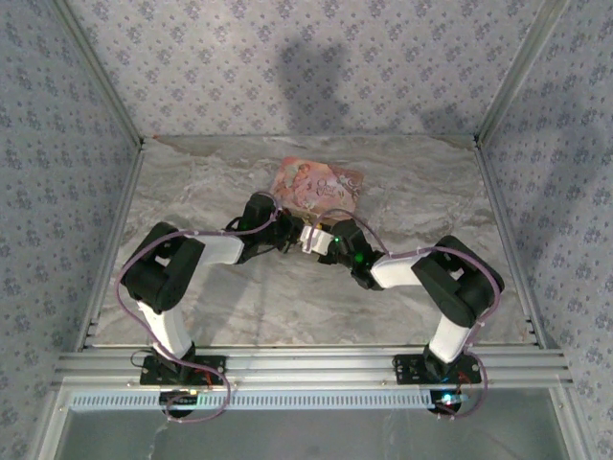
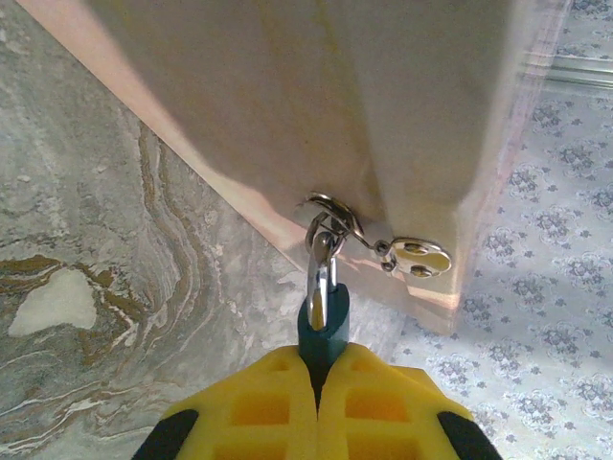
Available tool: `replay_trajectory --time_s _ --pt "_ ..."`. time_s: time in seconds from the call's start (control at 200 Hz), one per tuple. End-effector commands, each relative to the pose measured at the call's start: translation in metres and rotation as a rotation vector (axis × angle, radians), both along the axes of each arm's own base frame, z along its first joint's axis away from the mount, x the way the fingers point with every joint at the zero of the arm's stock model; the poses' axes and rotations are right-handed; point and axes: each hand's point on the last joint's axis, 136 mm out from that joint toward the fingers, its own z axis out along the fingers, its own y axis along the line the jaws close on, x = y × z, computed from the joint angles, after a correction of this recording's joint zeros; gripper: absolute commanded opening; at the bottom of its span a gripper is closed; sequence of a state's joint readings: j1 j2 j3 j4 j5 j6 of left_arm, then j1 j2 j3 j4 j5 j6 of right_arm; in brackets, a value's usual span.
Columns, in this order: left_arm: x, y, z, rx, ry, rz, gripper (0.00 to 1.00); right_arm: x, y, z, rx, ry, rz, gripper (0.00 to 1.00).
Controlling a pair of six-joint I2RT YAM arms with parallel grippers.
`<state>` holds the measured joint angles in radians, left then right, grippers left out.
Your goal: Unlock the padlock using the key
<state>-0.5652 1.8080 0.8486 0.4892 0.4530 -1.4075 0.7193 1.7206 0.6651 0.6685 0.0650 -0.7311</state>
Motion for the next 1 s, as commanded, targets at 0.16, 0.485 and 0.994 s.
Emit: replay_trajectory --time_s 0.16,0.485,0.994 --pt "0.004 -0.011 0.029 -0.048 -0.053 -0.02 0.0 0.013 0.004 0.013 0.048 -0.029 -0.032 0.23" --pt "0.004 -0.012 0.029 -0.054 -0.051 -0.018 0.0 0.018 0.003 0.012 0.068 -0.027 -0.065 0.09" --pt "0.003 -0.012 0.027 -0.054 -0.046 -0.016 0.0 0.024 -0.004 0.026 0.233 0.028 -0.185 0.0"
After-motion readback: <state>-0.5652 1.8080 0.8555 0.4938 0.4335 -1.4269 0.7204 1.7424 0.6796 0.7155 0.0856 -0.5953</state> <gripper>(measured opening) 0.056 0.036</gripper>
